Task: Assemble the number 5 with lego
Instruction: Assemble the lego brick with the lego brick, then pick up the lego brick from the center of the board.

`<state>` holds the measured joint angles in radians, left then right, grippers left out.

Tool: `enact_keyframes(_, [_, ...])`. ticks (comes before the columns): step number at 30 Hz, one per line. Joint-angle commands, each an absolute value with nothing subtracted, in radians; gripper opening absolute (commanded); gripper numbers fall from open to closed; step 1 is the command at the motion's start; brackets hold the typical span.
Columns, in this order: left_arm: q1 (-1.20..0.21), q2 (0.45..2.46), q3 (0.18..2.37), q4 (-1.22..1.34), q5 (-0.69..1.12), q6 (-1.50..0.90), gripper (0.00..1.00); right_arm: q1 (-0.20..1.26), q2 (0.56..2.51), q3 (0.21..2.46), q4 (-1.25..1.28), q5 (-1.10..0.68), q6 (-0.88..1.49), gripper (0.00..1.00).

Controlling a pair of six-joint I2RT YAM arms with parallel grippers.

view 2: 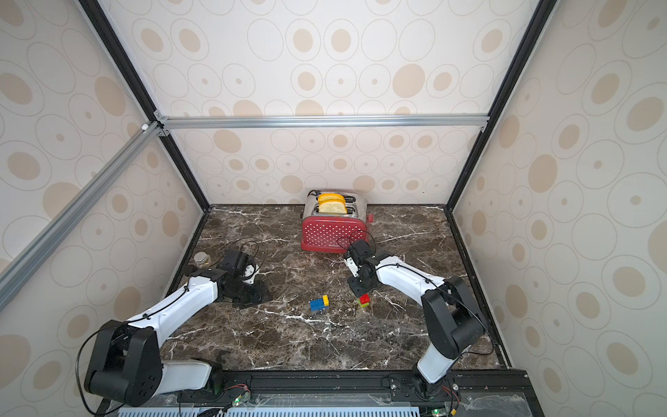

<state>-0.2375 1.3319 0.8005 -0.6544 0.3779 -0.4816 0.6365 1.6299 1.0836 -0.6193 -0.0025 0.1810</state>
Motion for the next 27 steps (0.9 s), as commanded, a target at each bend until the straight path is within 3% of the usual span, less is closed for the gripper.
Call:
enact_keyframes(1, [-0.241,1.336,0.804,-0.649,0.37,-0.469,0.53,0.641,1.583,1.109,-0.648,0.005,0.189,0.53])
enact_keyframes(15, [-0.241,1.348,0.81,-0.652,0.366,-0.465,0.53,0.644,1.512,0.976,-0.65,-0.047,0.261,0.57])
enact_keyframes(27, [-0.24,1.344,0.804,-0.656,0.369,-0.466,0.53,0.665,1.588,0.916,-0.595,-0.037,0.302,0.57])
